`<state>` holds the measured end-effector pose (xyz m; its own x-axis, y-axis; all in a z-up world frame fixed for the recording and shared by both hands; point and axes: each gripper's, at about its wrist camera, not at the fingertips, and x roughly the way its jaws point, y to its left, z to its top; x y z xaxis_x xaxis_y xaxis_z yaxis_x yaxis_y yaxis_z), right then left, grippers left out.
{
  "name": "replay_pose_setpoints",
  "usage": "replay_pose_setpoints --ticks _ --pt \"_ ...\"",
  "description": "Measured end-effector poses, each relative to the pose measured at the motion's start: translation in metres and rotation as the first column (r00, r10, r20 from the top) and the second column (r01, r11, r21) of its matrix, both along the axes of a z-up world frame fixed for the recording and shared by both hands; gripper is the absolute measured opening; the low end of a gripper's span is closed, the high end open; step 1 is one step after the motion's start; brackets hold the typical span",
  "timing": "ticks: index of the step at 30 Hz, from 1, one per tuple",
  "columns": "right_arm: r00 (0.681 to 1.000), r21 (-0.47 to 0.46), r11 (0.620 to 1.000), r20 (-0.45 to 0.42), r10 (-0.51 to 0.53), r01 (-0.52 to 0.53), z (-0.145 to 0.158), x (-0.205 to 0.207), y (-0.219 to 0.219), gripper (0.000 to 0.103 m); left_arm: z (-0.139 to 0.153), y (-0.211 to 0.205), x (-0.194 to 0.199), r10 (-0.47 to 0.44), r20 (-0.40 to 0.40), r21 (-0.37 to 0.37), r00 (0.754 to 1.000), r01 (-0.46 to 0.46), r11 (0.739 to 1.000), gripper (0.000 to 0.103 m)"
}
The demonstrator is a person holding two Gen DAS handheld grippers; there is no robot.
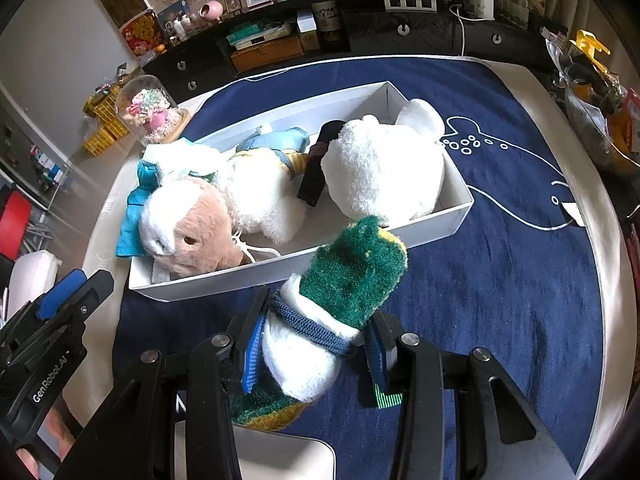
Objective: Organize soft objects
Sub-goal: 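Carry the green duck plush toward the box with the right gripper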
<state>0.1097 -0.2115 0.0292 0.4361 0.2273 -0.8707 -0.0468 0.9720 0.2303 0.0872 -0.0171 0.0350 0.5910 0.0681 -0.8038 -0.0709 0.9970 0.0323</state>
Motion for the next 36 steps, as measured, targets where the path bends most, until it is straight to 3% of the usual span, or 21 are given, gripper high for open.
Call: replay_pose_setpoints --ticks 11,22,30,36 --pt "1.000 -0.009 1.000 -0.007 -0.004 0.004 -0.003 0.002 0.001 0.103 -0.002 -0.001 0.001 -0.005 -0.012 -0.005 1.000 0.005 1.000 0.043" --pt "0.999 0.041 0.998 0.016 -0.041 0.040 0.008 0.000 -0.016 0.103 -0.006 0.003 0.005 -0.010 -0.036 -0.035 0.999 0.008 0.999 0.043" --pt "0.992 0.068 0.991 0.057 -0.115 0.111 0.025 -0.004 -0.039 0.103 0.007 0.034 0.005 0.025 -0.020 -0.099 0.999 -0.027 0.995 0.043" --pt "0.992 0.107 0.989 0.054 -0.111 0.104 0.028 -0.003 -0.045 0.103 0.014 0.063 0.004 0.056 -0.015 -0.134 0.998 -0.058 0.989 0.043"
